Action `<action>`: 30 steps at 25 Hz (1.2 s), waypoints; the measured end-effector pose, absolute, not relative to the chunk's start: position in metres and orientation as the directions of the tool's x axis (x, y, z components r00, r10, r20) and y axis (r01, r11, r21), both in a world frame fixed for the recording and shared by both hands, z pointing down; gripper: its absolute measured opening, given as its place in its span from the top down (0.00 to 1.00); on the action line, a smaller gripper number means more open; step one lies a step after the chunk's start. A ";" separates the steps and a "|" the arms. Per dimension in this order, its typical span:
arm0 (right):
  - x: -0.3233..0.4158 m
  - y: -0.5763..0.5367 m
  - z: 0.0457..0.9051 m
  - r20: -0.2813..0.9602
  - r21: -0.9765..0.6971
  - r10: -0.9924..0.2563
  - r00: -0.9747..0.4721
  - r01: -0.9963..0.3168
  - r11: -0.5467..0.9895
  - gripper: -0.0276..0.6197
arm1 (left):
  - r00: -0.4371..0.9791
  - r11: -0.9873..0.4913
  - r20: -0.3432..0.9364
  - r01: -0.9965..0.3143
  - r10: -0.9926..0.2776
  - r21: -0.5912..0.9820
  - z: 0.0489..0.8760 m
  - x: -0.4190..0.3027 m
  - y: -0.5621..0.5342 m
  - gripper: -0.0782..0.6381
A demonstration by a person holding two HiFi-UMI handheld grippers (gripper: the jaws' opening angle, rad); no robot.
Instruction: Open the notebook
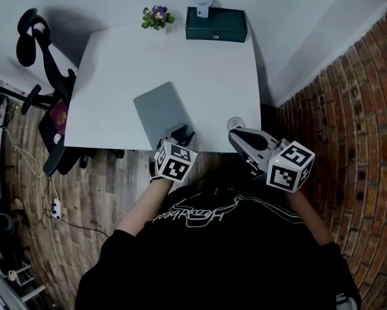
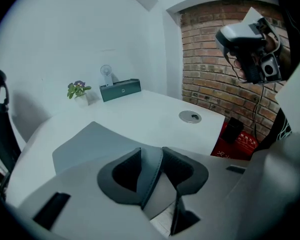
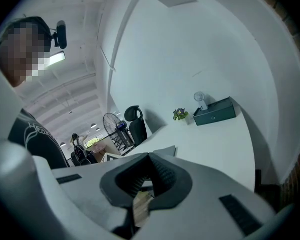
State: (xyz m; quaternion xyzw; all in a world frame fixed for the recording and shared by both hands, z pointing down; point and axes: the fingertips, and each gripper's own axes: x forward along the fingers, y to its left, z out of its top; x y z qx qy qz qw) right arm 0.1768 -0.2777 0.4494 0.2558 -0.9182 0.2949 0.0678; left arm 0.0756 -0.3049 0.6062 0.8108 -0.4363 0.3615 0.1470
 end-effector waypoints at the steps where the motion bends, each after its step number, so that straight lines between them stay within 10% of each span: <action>1: 0.177 -0.278 0.450 0.274 -0.508 -0.430 -0.860 -0.509 0.694 0.96 | 0.363 -0.571 0.711 -0.818 -0.602 -0.066 0.605 0.076 -0.304 0.68; 30: 0.124 -0.261 0.430 0.238 -0.557 -0.437 -0.867 -0.491 0.670 0.96 | 0.487 -0.535 0.592 -0.838 -0.643 0.107 0.520 0.033 -0.276 0.83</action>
